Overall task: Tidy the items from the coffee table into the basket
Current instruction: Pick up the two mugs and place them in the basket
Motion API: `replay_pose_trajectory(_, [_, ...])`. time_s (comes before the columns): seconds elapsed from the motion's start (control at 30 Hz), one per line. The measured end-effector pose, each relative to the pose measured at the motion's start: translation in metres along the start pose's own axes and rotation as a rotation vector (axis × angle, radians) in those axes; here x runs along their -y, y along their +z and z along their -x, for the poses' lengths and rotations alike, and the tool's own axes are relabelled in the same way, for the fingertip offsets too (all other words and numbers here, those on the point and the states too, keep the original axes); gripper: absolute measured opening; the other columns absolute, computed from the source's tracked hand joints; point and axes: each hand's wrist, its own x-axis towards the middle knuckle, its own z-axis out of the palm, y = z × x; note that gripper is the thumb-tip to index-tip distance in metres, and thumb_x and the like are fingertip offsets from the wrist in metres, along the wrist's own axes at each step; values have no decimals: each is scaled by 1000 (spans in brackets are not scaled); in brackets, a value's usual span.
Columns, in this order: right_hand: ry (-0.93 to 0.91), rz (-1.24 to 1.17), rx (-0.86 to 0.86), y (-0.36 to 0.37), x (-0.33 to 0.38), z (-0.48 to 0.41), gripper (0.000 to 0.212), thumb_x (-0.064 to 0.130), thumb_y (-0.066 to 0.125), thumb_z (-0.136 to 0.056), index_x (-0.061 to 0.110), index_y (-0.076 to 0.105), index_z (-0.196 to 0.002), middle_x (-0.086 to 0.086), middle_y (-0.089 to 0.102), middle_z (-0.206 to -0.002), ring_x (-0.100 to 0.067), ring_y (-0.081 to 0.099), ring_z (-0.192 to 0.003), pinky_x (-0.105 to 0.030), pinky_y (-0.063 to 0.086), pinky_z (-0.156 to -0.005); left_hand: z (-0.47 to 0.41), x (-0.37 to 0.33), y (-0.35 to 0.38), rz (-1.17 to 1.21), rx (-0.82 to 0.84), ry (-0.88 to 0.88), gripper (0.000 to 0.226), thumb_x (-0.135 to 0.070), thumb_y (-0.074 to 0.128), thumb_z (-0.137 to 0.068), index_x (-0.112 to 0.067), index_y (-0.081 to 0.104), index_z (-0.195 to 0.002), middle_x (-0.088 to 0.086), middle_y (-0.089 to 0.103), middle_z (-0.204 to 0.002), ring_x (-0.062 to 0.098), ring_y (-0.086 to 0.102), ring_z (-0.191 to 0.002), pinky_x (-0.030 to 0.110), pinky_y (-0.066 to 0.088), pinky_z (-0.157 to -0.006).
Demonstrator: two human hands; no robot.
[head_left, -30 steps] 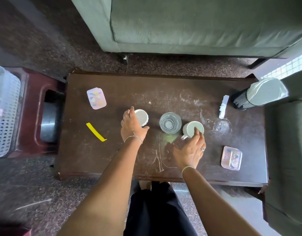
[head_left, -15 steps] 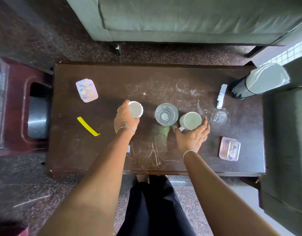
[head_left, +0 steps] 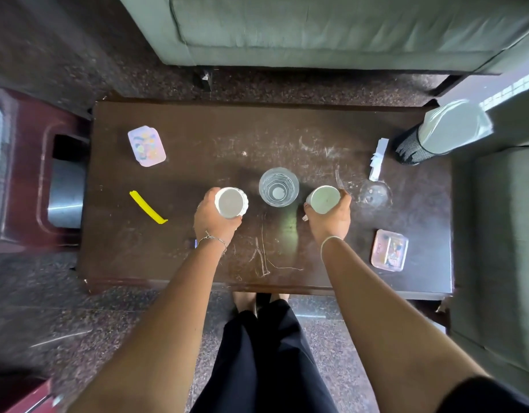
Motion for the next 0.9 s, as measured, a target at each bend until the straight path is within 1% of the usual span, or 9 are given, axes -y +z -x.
replay_pose_trajectory(0.13, [-15, 25, 22, -19, -1, 12, 80, 30, 79, -71, 20, 36, -137, -5, 53, -131, -26, 52, -117, -29, 37, -93, 16, -4, -11, 20, -25, 7, 66, -12, 80, -58, -23, 56, -119, 0, 62, -114, 25, 54, -107, 33, 47, -86])
replay_pose_trajectory(0.2, [-51, 52, 43, -33, -1, 23, 81, 30, 78, -71, 22, 35, -139, -4, 53, -133, -26, 52, -119, -30, 38, -95, 27, -10, -20, 49, -40, 18, 64, -10, 78, -58, -24, 57, -117, 0, 62, -112, 26, 53, -108, 32, 46, -85])
replay_pose_trajectory(0.37, [-115, 85, 68, -63, 8, 61, 85, 30, 78, -69, 22, 33, -141, -3, 53, -134, -26, 51, -120, -35, 40, -99, 59, -22, -49, 157, -43, -28, 64, -12, 75, -56, -32, 56, -115, -2, 59, -110, 25, 54, -108, 34, 51, -81])
replay_pose_trajectory(0.47, [-144, 46, 53, -73, 22, 91, 85, 34, 78, -67, 24, 32, -138, -2, 57, -124, -26, 55, -112, -33, 43, -91, 77, -24, -69, 205, -39, 14, 62, -13, 75, -56, -34, 56, -112, -8, 55, -103, 24, 53, -107, 31, 49, -78])
replay_pose_trajectory(0.57, [-184, 22, 63, -76, 38, 123, 81, 41, 80, -64, 24, 35, -130, 5, 54, -104, -24, 56, -100, -30, 43, -80, 90, -17, -94, 215, -4, 57, 65, -12, 76, -58, -33, 56, -116, -4, 58, -113, 22, 53, -107, 28, 46, -79])
replay_pose_trajectory(0.63, [-241, 31, 85, -75, 50, 144, 75, 43, 80, -62, 24, 38, -121, 6, 55, -98, -23, 57, -93, -30, 43, -75, 98, -6, -113, 236, 7, 88, 65, -12, 78, -58, -31, 57, -117, 0, 60, -116, 23, 55, -107, 30, 49, -79])
replay_pose_trajectory(0.7, [-309, 15, 115, -68, 62, 167, 67, 41, 80, -61, 27, 41, -113, 7, 57, -96, -21, 57, -89, -30, 42, -72, 107, 8, -135, 242, -9, 129, 62, -14, 83, -58, -29, 58, -113, -2, 61, -112, 24, 54, -108, 32, 49, -82])
replay_pose_trajectory(0.8, [-391, -42, 133, -52, 77, 209, 65, 38, 81, -61, 31, 45, -115, 9, 60, -98, -18, 56, -90, -29, 44, -78, 122, 33, -173, 265, -33, 189, 60, -18, 87, -57, -26, 60, -110, -3, 64, -107, 26, 56, -107, 39, 51, -85])
replay_pose_trajectory(0.9, [-442, -65, 179, -29, 91, 253, 70, 39, 82, -62, 30, 47, -122, 8, 60, -103, -16, 56, -94, -29, 45, -84, 135, 62, -214, 277, -81, 206, 65, -21, 89, -56, -24, 60, -114, -2, 66, -112, 25, 58, -108, 41, 51, -87])
